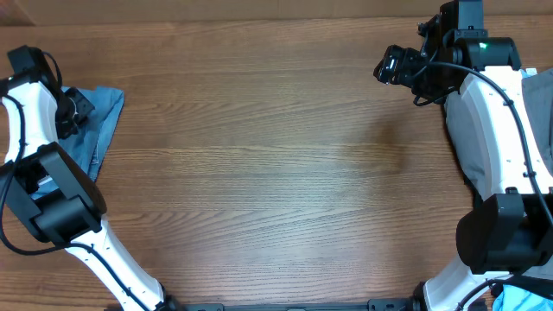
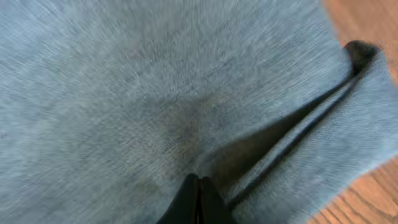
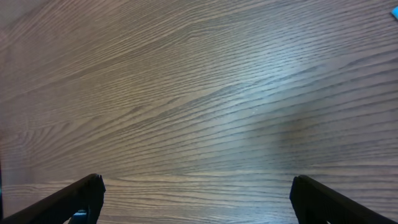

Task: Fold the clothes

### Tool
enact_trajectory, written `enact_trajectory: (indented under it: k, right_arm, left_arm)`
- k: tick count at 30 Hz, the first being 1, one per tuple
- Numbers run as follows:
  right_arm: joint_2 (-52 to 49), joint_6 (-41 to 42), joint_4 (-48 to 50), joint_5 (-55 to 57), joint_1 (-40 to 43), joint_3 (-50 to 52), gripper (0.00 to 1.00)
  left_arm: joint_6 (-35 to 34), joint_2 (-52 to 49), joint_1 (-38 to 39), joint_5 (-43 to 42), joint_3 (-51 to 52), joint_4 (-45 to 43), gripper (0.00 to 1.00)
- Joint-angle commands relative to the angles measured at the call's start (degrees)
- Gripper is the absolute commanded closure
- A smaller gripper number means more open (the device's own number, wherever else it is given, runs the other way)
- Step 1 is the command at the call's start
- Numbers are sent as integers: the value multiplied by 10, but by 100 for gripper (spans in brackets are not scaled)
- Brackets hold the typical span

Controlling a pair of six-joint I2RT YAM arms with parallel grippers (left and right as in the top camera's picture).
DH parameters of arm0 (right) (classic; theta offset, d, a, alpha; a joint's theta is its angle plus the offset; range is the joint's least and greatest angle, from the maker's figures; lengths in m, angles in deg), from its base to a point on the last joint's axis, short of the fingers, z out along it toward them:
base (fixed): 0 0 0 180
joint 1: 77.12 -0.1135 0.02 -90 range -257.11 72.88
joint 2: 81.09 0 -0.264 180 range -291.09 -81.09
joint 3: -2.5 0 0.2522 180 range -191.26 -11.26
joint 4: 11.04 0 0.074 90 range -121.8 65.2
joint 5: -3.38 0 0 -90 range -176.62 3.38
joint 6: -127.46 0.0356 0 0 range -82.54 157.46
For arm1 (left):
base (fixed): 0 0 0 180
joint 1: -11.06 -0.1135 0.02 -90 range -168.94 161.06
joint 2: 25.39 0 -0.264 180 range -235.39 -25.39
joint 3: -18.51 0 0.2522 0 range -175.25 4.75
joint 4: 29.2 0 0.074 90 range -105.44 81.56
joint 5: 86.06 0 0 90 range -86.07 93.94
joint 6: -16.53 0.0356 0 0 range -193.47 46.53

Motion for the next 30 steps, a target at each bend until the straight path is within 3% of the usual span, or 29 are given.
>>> enact_trajectory:
  k: [1,4,14,20,24,26,27,30]
  right_arm:
    - [2,-3,3,-2,1,-1,0]
    - [2,-3,3,-2,1,-1,0]
    - [2,-3,3,-2,1,-1,0]
    - [2,-3,3,-2,1,-1,0]
    - [2,-3,3,-2,1,-1,0]
    - [2,-3,3,-2,1,-1,0]
    - [2,-3,3,-2,1,-1,0]
    - [2,-3,3,-2,1,-1,0]
  left_arm:
    - [19,-3,-2,-48,34,-19,96]
    - [61,-3,2,-124,33,-28,96]
    - [76,-2,20,-126,33,-28,96]
    - [140,-2,40,-132,33,-26,96]
    - [144,-2,65,-155,33,-43,96]
    - [141,-1,73,-151,21,-48,92]
    - [127,0,73,-149,5,-44,84]
    - [80,3,70,-135,-60,-7,79]
